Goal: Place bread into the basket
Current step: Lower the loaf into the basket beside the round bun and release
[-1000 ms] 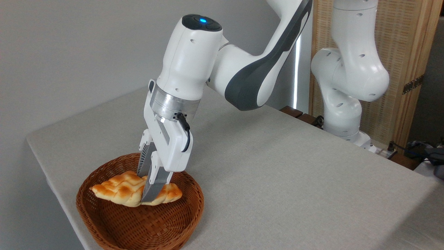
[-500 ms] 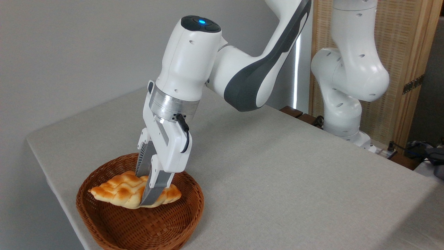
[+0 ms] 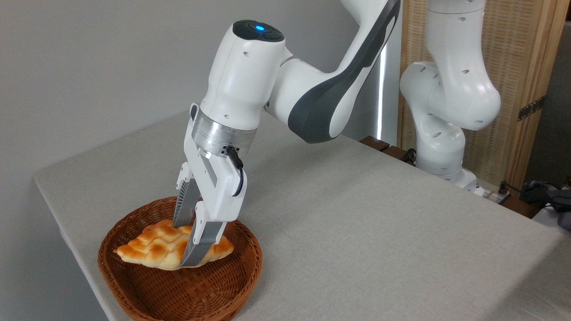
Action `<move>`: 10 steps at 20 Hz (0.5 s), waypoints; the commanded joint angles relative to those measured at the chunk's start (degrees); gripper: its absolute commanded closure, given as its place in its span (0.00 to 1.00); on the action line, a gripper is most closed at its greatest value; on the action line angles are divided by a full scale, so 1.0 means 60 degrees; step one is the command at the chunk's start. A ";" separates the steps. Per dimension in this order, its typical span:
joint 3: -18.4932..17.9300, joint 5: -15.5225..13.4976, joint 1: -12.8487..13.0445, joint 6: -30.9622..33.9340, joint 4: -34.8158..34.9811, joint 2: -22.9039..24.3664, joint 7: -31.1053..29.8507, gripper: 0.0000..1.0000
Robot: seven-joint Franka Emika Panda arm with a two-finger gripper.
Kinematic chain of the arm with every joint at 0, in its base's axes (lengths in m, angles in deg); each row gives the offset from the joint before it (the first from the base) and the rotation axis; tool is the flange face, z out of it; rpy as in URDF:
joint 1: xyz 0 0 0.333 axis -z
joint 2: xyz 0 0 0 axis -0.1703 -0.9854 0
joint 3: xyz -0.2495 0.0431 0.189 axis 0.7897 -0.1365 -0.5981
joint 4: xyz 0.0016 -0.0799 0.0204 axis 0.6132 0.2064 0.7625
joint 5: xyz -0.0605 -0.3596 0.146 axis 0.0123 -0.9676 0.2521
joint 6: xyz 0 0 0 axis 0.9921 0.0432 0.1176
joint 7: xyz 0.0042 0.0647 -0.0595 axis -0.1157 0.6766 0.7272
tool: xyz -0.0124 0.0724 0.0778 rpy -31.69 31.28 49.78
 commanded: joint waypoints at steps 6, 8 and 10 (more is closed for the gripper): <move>-0.0036 -0.0179 0.0027 -0.0048 -0.0086 -0.0004 0.0092 0.00; -0.0051 -0.0164 0.0027 -0.0048 -0.0086 -0.0004 0.0107 0.00; -0.0051 -0.0164 0.0027 -0.0048 -0.0086 0.0010 0.0121 0.00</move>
